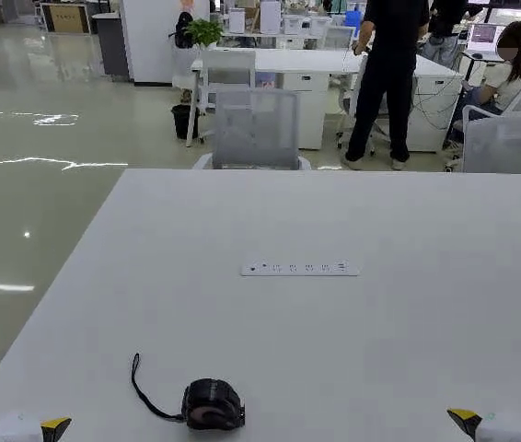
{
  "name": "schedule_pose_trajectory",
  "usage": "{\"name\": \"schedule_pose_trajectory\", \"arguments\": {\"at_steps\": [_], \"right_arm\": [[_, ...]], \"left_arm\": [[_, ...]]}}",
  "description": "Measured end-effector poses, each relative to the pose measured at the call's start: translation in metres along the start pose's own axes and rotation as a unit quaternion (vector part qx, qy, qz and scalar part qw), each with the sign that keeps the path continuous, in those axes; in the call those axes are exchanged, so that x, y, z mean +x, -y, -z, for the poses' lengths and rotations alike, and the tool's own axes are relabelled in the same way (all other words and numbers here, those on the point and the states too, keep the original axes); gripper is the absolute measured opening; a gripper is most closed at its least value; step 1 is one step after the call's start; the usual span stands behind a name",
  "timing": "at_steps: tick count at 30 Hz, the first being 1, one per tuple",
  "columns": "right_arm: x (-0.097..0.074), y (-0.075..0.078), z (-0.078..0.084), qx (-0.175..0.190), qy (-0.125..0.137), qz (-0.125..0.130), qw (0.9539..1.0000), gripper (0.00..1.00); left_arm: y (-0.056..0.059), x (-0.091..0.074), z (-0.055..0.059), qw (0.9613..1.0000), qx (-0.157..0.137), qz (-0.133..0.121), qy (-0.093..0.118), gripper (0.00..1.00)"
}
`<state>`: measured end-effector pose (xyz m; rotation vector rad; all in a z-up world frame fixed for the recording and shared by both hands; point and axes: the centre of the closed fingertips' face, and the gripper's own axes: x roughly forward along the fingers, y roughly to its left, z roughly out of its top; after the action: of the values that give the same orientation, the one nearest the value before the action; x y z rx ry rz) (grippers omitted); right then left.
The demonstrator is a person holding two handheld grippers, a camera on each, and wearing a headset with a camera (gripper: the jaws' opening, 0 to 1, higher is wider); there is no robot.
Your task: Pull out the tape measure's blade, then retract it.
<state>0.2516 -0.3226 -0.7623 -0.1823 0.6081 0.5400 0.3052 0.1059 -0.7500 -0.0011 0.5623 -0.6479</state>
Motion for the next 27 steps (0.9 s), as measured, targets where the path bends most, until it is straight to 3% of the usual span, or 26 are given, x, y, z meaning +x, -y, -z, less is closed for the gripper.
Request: {"name": "schedule_pose_trajectory", "arguments": {"at_steps": [4, 8, 18, 22, 27], "right_arm": [[-0.008, 0.0, 0.011, 0.005, -0.013, -0.002, 0.9999, 1.0], [-0.012, -0.001, 0.012, 0.001, -0.016, 0.0, 0.9999, 1.0], [-0.008, 0.002, 0.011, 0.002, -0.017, 0.006, 0.9998, 1.0], [-0.009, 0.001, 0.018, -0.001, -0.029, 0.001, 0.9996, 1.0], [-0.016, 0.011, 0.014, 0.007, -0.019, 0.015, 0.9997, 1.0]], "left_arm": [[-0.003, -0.007, 0.003, 1.0, 0.0, 0.005, 0.0, 0.99], [-0.009, -0.011, 0.005, 1.0, -0.009, 0.001, -0.002, 0.99], [-0.004, -0.008, 0.005, 0.9998, -0.017, 0.009, -0.003, 0.99], [-0.002, -0.007, 0.003, 0.9999, -0.006, 0.012, -0.005, 0.99], [-0.01, -0.013, 0.005, 0.9999, -0.003, 0.01, -0.013, 0.99]]}}
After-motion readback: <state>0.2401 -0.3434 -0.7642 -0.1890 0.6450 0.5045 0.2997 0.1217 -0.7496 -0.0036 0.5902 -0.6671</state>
